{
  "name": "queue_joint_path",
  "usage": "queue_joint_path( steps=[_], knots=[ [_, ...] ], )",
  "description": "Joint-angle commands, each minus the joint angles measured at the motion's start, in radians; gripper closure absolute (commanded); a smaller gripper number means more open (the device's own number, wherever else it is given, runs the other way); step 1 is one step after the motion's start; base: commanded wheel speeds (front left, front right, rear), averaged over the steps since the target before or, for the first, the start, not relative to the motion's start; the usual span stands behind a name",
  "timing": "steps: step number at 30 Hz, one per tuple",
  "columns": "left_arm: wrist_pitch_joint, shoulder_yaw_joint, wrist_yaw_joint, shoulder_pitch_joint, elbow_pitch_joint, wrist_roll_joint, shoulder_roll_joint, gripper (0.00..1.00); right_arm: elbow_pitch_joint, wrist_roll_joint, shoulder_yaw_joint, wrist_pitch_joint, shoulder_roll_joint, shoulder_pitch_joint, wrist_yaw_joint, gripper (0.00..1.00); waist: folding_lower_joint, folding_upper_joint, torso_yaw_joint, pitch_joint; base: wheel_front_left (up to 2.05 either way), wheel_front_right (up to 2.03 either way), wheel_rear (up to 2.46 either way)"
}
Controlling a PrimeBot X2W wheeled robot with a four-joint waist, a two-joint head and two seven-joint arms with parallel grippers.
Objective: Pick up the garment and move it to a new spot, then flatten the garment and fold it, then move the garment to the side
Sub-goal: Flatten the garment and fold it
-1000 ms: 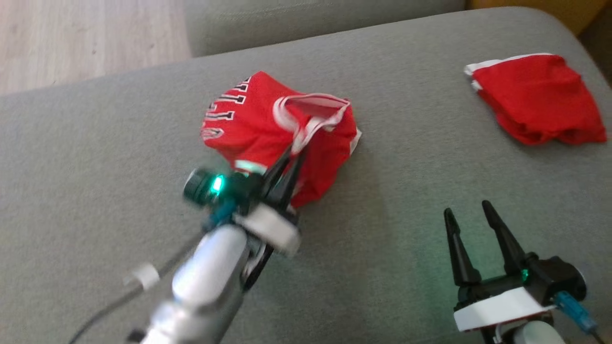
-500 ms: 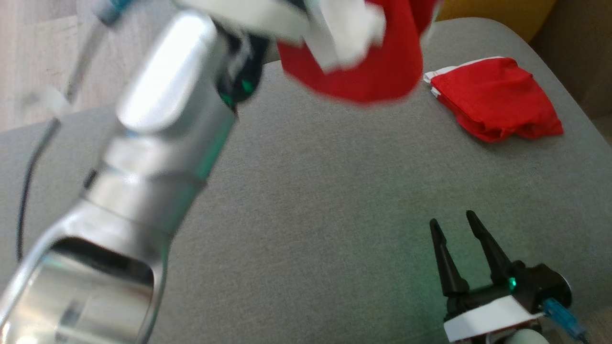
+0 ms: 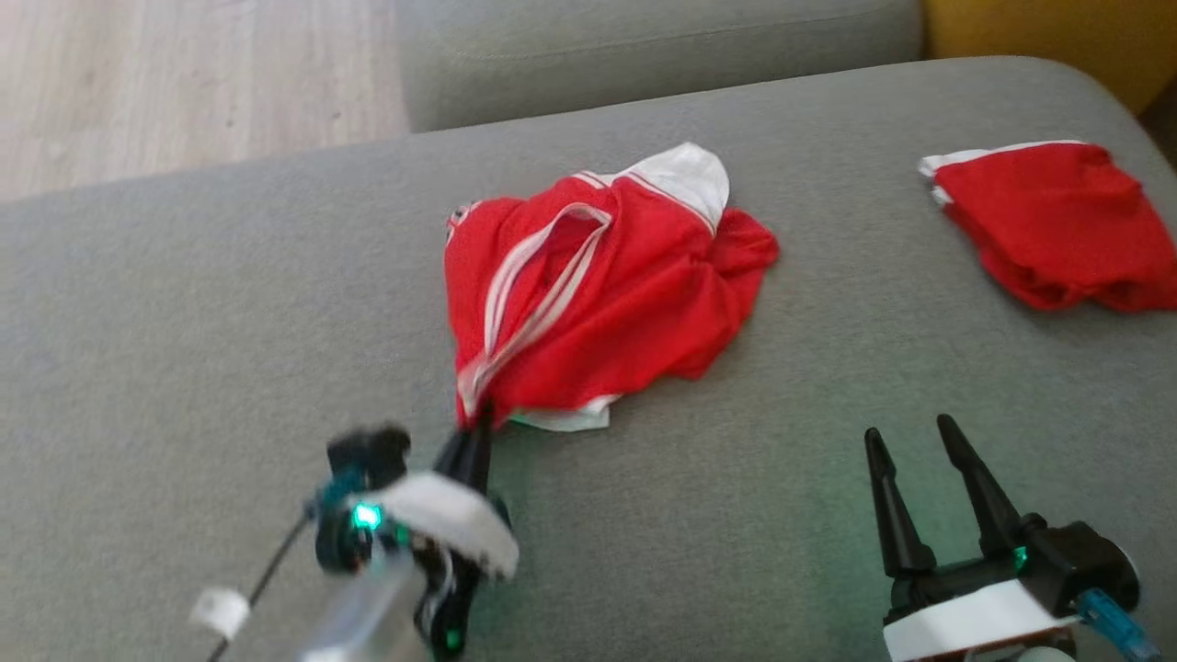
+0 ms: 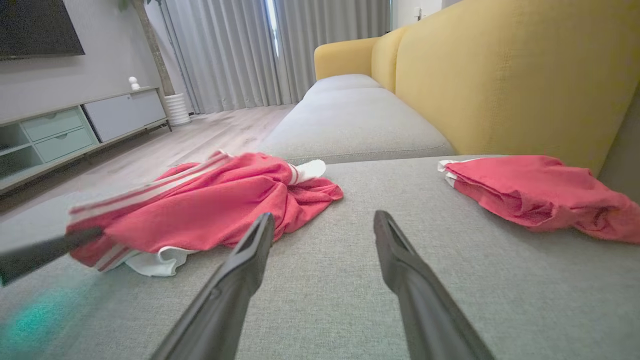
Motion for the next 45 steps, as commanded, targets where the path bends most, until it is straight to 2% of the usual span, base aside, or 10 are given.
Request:
queue_joint_path(
  steps=[1, 5, 7, 9, 13, 17, 21, 27, 38, 45],
  knots=[
    [-0.019, 0.026, -0.010, -0.051, -0.042, -0.001, 0.012, 1.00, -0.034, -0.008, 0.014, -0.011, -0.009, -0.024, 0.007, 0.00, 0.0000, 0.0000, 0.021, 0.014, 0.00, 0.00, 0.00],
    [-0.024, -0.019, -0.011, 0.049, -0.082, 0.044, 0.011, 1.00, -0.037, -0.012, 0.001, -0.011, -0.019, -0.021, 0.007, 0.00, 0.0000, 0.0000, 0.052, 0.020, 0.00, 0.00, 0.00],
    [-0.025, -0.026, 0.012, 0.080, -0.115, 0.086, 0.014, 1.00, -0.039, -0.013, -0.004, -0.011, -0.020, -0.019, 0.007, 0.00, 0.0000, 0.0000, 0.064, 0.024, 0.00, 0.00, 0.00],
    [-0.025, -0.019, 0.066, 0.097, -0.173, 0.151, 0.031, 0.00, -0.040, -0.014, -0.008, -0.011, -0.020, -0.019, 0.007, 0.00, 0.0000, 0.0000, 0.071, 0.028, 0.00, 0.00, 0.00],
    [-0.025, -0.003, 0.168, 0.082, -0.334, 0.284, 0.059, 0.00, -0.042, -0.016, -0.007, -0.011, -0.018, -0.026, 0.007, 0.00, 0.0000, 0.0000, 0.078, 0.046, 0.00, 0.00, 0.00],
    [0.010, -0.027, 0.219, -0.004, -0.446, 0.356, 0.057, 0.00, -0.040, -0.014, 0.013, -0.011, -0.025, -0.041, 0.007, 0.00, 0.0000, 0.0000, 0.067, 0.068, 0.00, 0.00, 0.00],
    [0.139, -0.057, 0.209, -0.105, -0.472, 0.337, 0.032, 0.00, -0.037, -0.014, 0.025, -0.011, -0.035, -0.064, 0.007, 0.00, 0.0000, 0.0000, 0.043, 0.099, 0.00, 0.00, 0.00],
    [0.291, -0.038, 0.185, -0.211, -0.336, 0.160, 0.011, 0.00, -0.037, -0.012, 0.040, -0.011, -0.047, -0.107, 0.007, 0.00, 0.0000, 0.0000, -0.013, 0.153, 0.00, 0.00, 0.00],
    [0.195, -0.132, 0.180, -0.359, -0.150, 0.048, 0.010, 0.00, -0.030, -0.005, 0.043, -0.011, -0.049, -0.128, 0.007, 0.00, 0.0000, 0.0000, -0.063, 0.200, 0.00, 0.00, 0.00],
    [0.138, -0.176, 0.169, -0.411, -0.117, -0.082, 0.010, 0.00, -0.028, -0.008, 0.043, -0.011, -0.053, -0.137, 0.007, 0.00, 0.0000, 0.0000, -0.072, 0.208, 0.00, 0.00, 0.00]
  ],
)
